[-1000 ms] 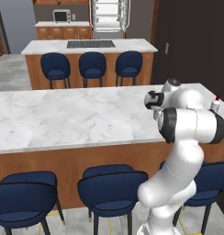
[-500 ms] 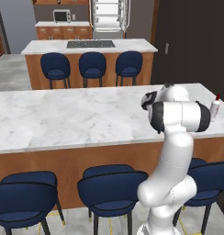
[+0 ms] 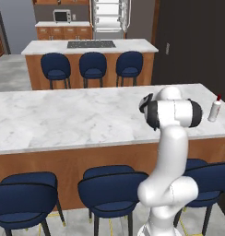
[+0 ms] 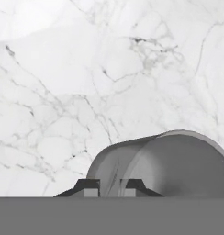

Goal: There is a bowl on the dining counter. Grab a lemon wedge from the fridge and place it in the bowl. Then get the liquor bottle and glass cup from the cabinet and place them next to the bowl.

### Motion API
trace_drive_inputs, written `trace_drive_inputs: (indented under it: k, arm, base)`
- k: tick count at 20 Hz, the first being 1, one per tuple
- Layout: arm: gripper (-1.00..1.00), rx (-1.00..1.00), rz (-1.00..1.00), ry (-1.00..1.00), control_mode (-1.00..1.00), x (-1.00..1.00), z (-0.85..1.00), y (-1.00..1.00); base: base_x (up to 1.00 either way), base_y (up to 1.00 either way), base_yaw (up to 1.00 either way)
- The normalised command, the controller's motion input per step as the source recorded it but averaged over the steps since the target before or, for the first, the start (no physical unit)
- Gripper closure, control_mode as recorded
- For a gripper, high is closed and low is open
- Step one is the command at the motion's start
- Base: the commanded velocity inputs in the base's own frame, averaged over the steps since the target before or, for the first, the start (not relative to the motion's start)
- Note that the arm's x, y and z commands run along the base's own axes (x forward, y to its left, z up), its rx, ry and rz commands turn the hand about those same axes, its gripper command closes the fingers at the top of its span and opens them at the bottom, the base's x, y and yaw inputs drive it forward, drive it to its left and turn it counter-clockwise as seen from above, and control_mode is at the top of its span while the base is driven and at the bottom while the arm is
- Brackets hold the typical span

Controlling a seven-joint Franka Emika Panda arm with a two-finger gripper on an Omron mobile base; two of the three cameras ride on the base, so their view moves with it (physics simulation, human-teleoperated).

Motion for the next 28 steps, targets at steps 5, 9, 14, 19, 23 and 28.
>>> trace_drive_inputs:
  k: [5,9,14,19,23,28]
  arm:
    - [1.0,0.0,0.0,0.0,-1.0,0.18,-0.22,-0.01]
    - [1.0,0.0,0.0,0.01,-1.0,0.0,-0.08,0.0]
    - [-1.0,0.0,0.0,0.01,-1.0,-0.02,-0.15,0.0]
    - [-1.0,0.01,0.0,0.0,-1.0,-0.18,-0.04,0.0]
    - [-1.0,0.04,0.0,0.0,-1.0,-0.26,0.12,-0.08]
    - [-1.0,0.03,0.0,-0.04,-1.0,-0.24,0.4,-0.04]
  base:
    - [0.0,0.0,0.0]
    - [0.0,0.0,0.0]
    - [0.0,0.0,0.0]
    - [0.0,0.0,0.0]
    - [0.0,0.0,0.0]
    - [0.0,0.0,0.0]
